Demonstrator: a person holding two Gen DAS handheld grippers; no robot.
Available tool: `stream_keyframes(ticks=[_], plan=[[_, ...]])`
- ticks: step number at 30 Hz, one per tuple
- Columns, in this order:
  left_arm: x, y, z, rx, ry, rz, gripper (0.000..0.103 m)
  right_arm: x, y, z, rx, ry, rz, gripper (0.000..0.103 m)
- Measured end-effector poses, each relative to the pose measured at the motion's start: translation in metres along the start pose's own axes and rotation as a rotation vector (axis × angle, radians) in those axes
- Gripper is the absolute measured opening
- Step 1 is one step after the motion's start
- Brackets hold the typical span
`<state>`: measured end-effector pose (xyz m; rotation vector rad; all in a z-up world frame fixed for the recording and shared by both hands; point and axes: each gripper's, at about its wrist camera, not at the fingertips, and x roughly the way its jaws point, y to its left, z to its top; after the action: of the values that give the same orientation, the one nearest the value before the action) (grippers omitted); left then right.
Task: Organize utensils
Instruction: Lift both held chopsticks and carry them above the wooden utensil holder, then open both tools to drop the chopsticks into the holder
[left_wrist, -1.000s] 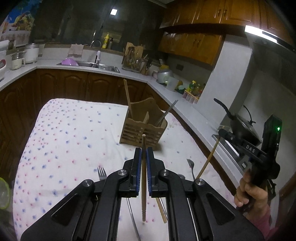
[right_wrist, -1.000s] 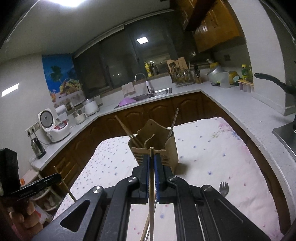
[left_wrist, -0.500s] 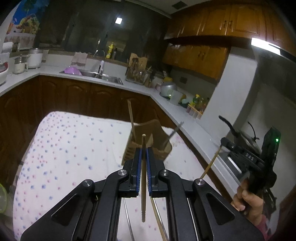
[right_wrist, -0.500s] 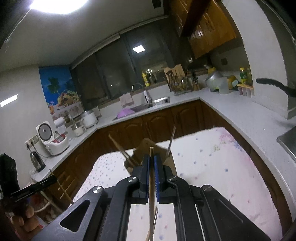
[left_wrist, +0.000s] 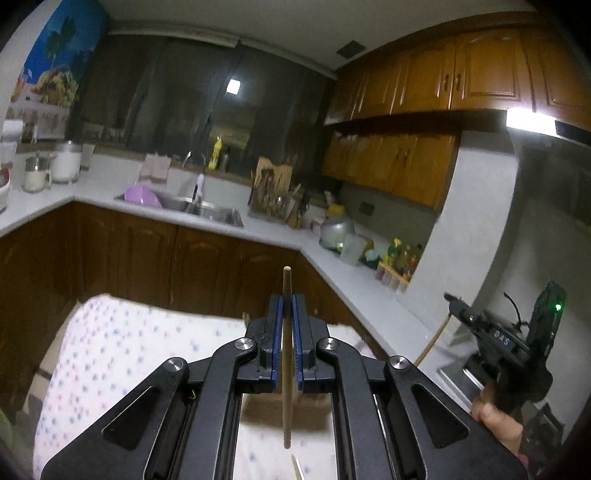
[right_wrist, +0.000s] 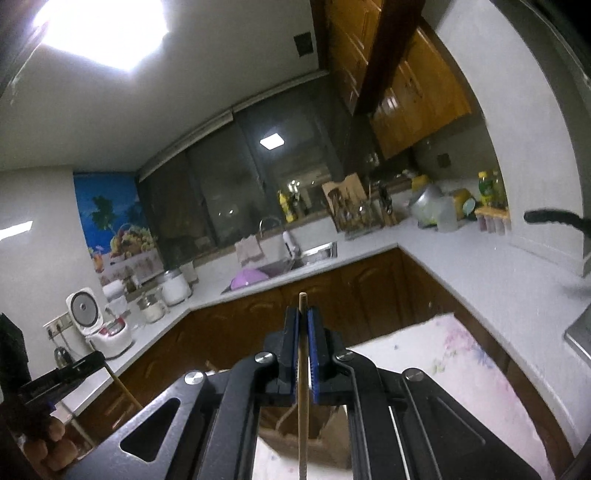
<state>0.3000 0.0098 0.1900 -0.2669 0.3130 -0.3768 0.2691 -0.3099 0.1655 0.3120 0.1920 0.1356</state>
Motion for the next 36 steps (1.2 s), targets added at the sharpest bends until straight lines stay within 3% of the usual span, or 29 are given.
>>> stream_keyframes(ticks=[7,13,18,27,36], plan=[[0.041,-0.006,0.012,0.027,-0.063,0.037,0.004,0.028,0.008,0.014,-0.059,-0.051,-0.033,0.005],[0.079,0.004,0.008,0.003,-0.088,0.056,0.004,0.053,0.007,0.005,-0.083,-0.093,-0.06,0.005],[0.102,0.019,-0.018,-0.024,-0.047,0.071,0.004,0.048,0.008,-0.003,-0.085,-0.155,-0.065,0.005],[0.115,0.034,-0.041,-0.063,0.005,0.095,0.004,0.042,0.015,0.003,-0.092,-0.162,-0.038,0.005],[0.128,0.04,-0.066,-0.066,0.062,0.093,0.004,0.077,0.002,-0.04,-0.074,-0.11,-0.051,0.005]])
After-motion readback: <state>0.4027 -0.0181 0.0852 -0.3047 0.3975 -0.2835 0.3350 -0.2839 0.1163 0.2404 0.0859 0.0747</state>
